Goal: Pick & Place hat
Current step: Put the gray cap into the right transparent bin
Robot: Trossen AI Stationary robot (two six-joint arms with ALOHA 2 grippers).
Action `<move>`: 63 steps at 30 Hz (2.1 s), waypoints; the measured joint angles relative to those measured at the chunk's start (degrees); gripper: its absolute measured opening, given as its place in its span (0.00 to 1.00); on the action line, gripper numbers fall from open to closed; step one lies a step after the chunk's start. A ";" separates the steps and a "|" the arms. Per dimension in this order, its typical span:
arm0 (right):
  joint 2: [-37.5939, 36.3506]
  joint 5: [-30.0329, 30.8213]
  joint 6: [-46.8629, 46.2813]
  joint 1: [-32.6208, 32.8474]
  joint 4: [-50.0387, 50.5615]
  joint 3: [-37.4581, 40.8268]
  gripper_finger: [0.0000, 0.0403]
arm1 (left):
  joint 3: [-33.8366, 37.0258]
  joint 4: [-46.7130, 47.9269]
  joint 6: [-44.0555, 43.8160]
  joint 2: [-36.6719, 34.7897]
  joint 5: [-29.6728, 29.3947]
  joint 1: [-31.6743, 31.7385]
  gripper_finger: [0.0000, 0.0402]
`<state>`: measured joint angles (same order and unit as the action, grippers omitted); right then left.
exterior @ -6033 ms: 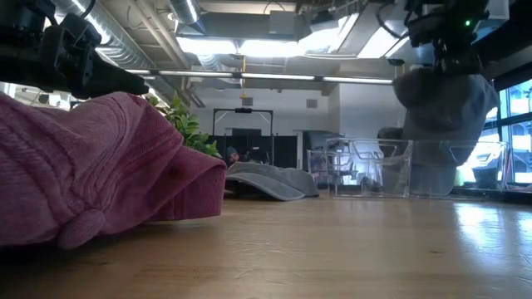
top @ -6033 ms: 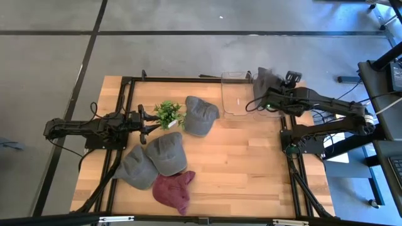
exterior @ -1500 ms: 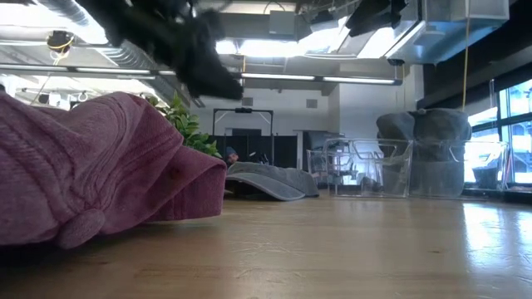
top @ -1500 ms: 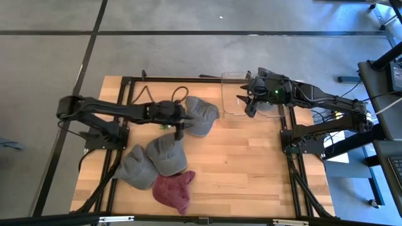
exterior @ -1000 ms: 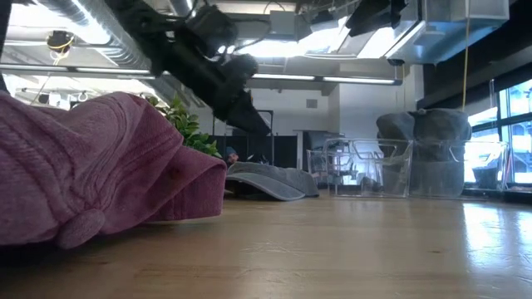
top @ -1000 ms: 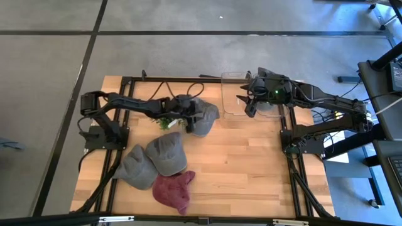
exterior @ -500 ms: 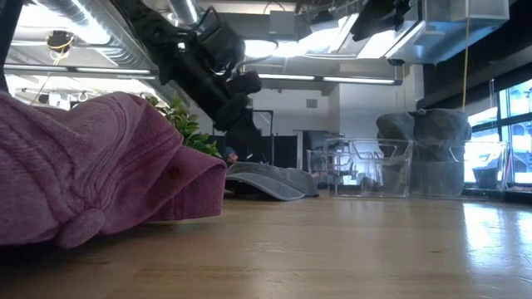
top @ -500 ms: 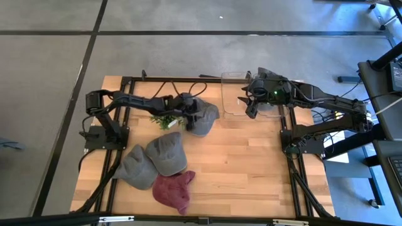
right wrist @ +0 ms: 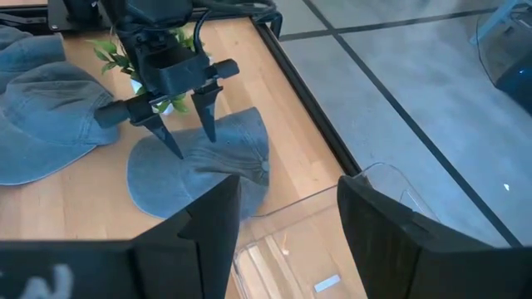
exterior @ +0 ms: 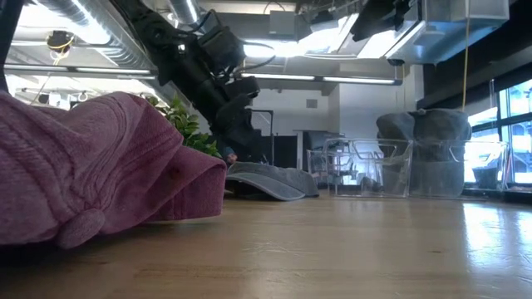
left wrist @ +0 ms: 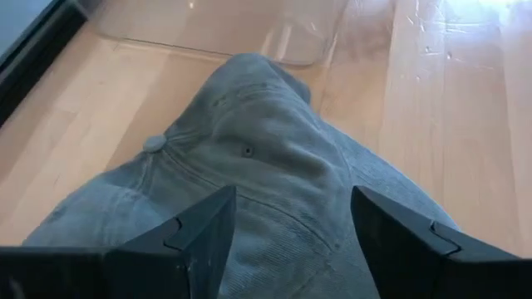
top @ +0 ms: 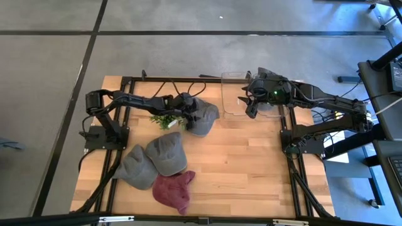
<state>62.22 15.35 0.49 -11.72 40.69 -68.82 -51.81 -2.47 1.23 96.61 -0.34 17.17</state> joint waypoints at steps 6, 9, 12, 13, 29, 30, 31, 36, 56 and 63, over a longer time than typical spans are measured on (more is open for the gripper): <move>0.00 0.07 0.00 0.00 0.00 0.00 0.50 | 0.05 -0.17 0.89 2.93 0.06 -0.07 0.58; 0.00 0.07 0.00 0.00 0.01 0.00 0.50 | 0.05 -0.25 -1.03 4.53 0.36 -0.24 0.58; 0.00 0.09 0.00 0.00 0.22 0.00 0.50 | -0.02 -0.50 -1.99 5.33 0.67 -0.24 0.55; 0.00 0.10 0.00 0.00 0.39 0.00 0.50 | -0.02 -0.54 -1.99 5.40 1.12 -0.24 0.53; 0.00 -0.20 -4.06 0.00 1.48 0.00 0.50 | 0.12 0.16 -0.38 3.34 1.16 -1.61 0.02; 0.00 -0.56 -5.26 0.01 1.47 0.00 0.50 | 0.13 0.28 0.44 2.62 0.58 -2.18 0.02; 0.00 -1.05 -6.64 0.00 1.46 0.00 0.50 | 0.13 0.35 1.40 1.71 -0.41 -2.88 0.02; 0.00 -3.04 -10.90 0.02 1.42 0.00 0.50 | -2.63 4.36 8.76 -2.99 -8.39 -8.66 0.02; 3.70 -22.47 -22.75 -0.38 -1.91 -0.02 0.50 | -10.40 -1.19 60.16 -2.94 -43.52 -35.50 0.01; 7.03 -30.08 -26.08 -0.33 -1.99 -0.02 0.50 | -10.40 -4.07 61.00 -2.92 -47.65 -37.44 0.02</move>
<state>69.24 -14.73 -25.58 -12.05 38.70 -68.84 -62.22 -6.55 62.23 93.69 -47.99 -20.27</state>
